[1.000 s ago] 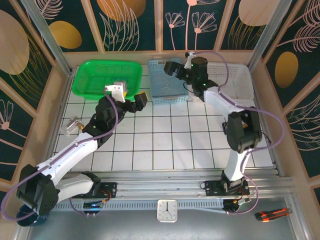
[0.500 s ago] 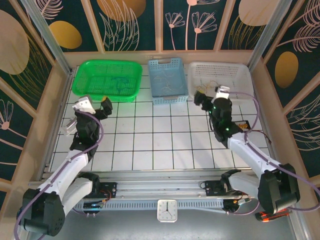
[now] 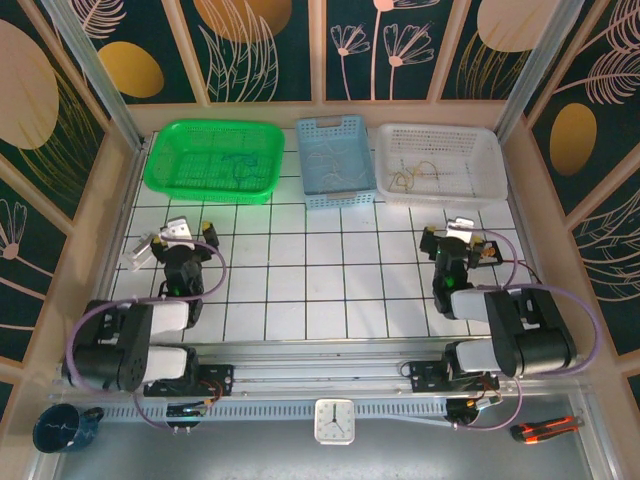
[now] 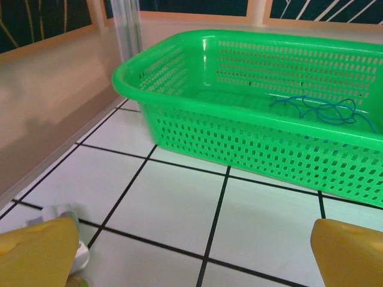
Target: Untangle the cables
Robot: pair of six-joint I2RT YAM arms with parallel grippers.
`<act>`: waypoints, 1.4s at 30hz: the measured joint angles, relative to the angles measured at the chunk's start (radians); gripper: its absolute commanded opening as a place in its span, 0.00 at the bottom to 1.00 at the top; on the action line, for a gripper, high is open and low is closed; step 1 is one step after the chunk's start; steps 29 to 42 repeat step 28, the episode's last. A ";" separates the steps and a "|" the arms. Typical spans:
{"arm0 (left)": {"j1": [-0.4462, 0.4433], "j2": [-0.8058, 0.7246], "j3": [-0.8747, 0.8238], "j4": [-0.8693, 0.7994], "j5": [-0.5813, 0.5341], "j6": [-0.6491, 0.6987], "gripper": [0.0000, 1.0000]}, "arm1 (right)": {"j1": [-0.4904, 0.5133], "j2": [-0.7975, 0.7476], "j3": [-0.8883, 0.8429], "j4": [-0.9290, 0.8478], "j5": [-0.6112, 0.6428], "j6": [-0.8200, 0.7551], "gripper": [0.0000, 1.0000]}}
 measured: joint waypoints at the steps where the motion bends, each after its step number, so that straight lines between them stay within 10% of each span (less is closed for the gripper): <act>1: 0.014 0.031 0.003 0.034 0.028 0.006 0.99 | -0.014 0.029 -0.004 0.065 -0.024 -0.005 0.99; 12: 0.092 0.174 0.055 0.161 0.242 0.032 0.99 | -0.193 0.177 0.014 0.317 -0.398 0.017 0.99; 42: 0.093 0.174 0.056 0.167 0.260 0.032 0.99 | -0.179 0.177 0.016 0.339 -0.420 0.017 0.99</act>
